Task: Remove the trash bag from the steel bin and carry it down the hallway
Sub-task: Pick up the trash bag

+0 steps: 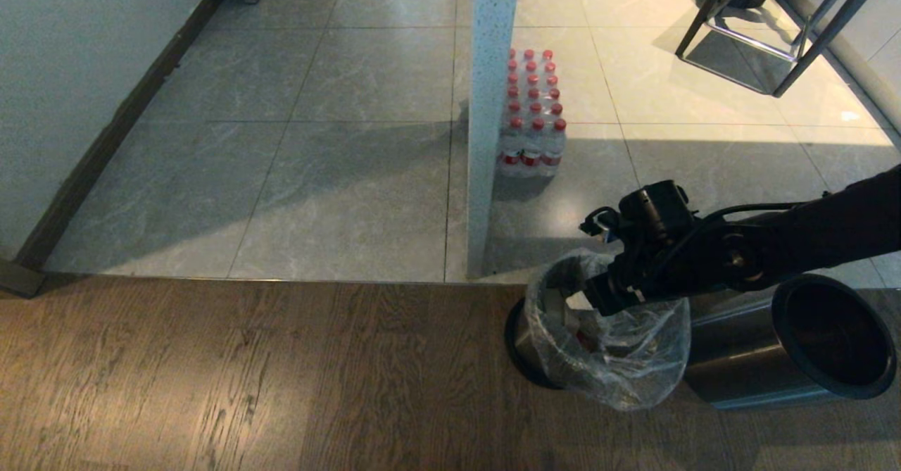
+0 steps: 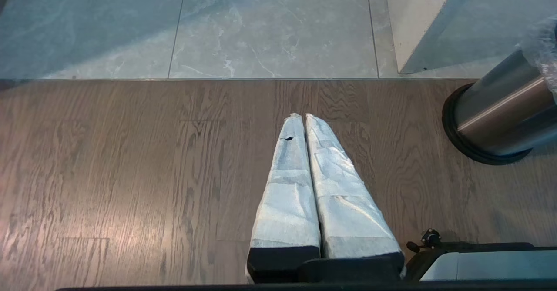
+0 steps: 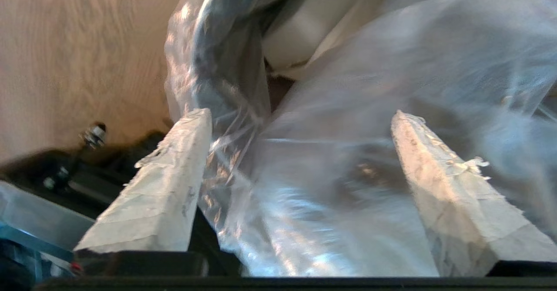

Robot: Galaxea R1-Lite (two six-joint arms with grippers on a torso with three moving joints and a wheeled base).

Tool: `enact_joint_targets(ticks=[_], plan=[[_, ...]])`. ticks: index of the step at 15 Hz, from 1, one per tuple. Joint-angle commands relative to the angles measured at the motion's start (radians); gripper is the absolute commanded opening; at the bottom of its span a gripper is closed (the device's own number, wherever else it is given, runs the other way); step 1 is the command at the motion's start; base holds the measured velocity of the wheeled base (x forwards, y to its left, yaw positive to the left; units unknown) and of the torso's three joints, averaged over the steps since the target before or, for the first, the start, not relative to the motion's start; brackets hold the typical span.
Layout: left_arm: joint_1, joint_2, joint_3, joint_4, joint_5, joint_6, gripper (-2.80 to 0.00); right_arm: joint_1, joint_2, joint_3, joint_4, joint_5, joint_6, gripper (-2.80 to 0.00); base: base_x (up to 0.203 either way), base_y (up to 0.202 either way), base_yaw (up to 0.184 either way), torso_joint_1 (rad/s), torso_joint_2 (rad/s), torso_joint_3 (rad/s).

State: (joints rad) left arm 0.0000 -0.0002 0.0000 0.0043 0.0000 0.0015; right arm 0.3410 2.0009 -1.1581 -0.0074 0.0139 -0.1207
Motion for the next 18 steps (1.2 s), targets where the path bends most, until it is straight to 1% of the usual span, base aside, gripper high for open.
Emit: enact_joint_targets(ticks=[1, 8, 12, 14, 18], plan=[[0.000, 0.000, 0.000, 0.000, 0.000, 0.000, -2.80, 0.036, 0.002, 0.023, -0.010, -0.010, -0.009, 0.00, 0.000, 0.000, 0.000, 0.000, 0.00, 0.000], [0.000, 0.000, 0.000, 0.000, 0.000, 0.000, -2.80, 0.059, 0.099, 0.011, -0.003, -0.011, -0.046, 0.00, 0.000, 0.000, 0.000, 0.000, 0.00, 0.000], [0.000, 0.000, 0.000, 0.000, 0.000, 0.000, -2.80, 0.059, 0.148, 0.004, 0.019, -0.010, -0.050, 0.00, 0.000, 0.000, 0.000, 0.000, 0.00, 0.000], [0.000, 0.000, 0.000, 0.000, 0.000, 0.000, -2.80, 0.058, 0.170, -0.020, 0.033, -0.010, -0.049, 0.00, 0.000, 0.000, 0.000, 0.000, 0.00, 0.000], [0.000, 0.000, 0.000, 0.000, 0.000, 0.000, -2.80, 0.053, 0.187, -0.032, 0.009, -0.011, -0.050, 0.00, 0.000, 0.000, 0.000, 0.000, 0.00, 0.000]])
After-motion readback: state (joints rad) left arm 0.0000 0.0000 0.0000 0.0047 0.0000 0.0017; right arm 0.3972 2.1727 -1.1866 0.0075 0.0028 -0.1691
